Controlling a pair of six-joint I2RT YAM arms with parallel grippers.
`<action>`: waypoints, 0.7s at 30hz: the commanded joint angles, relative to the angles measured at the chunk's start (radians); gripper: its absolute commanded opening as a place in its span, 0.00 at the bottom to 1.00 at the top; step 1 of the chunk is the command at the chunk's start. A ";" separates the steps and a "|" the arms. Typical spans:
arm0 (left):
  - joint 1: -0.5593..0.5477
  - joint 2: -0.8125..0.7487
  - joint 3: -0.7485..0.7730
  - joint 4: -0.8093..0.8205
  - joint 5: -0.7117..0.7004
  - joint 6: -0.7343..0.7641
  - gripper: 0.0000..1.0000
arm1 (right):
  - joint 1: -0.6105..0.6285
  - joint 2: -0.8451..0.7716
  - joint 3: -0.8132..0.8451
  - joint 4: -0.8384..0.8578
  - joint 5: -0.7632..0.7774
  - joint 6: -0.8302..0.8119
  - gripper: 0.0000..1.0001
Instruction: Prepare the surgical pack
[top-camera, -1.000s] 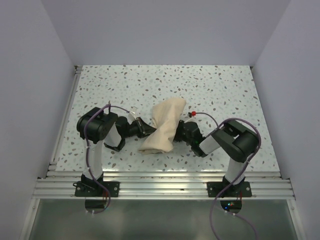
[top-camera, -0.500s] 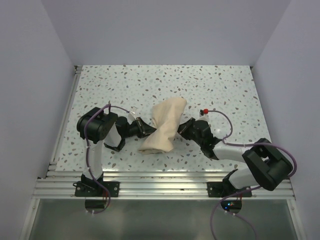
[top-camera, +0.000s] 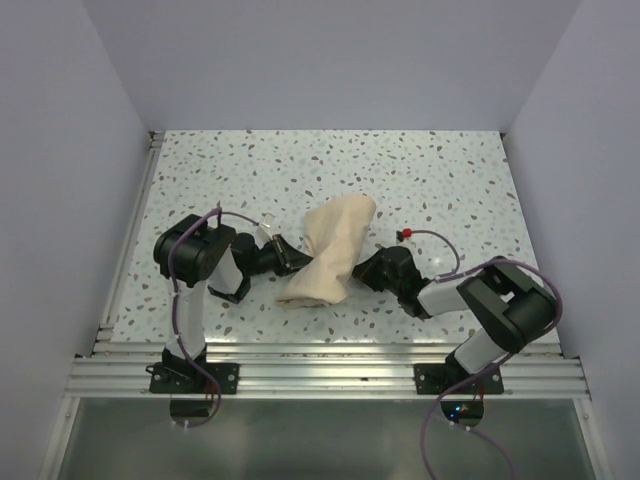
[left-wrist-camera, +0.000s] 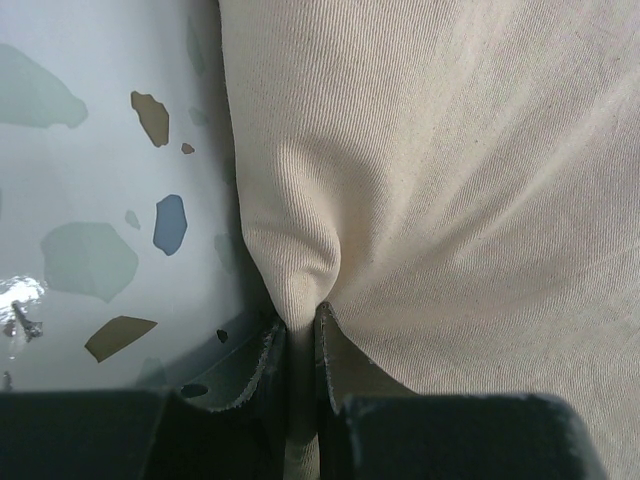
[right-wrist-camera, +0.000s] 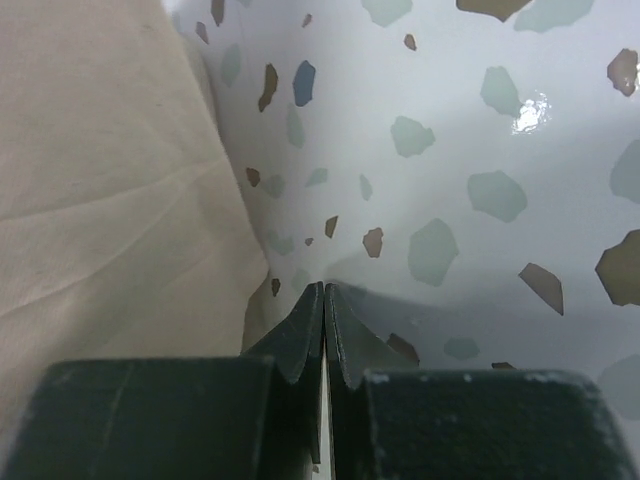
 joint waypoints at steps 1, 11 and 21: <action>-0.004 0.047 -0.043 -0.179 -0.031 0.088 0.00 | -0.003 0.062 0.014 0.134 -0.028 0.021 0.00; -0.002 0.042 -0.040 -0.185 -0.032 0.090 0.00 | 0.059 0.256 0.094 0.289 -0.063 0.097 0.00; -0.004 0.036 -0.040 -0.195 -0.035 0.094 0.00 | 0.021 0.267 -0.001 0.401 -0.062 0.125 0.00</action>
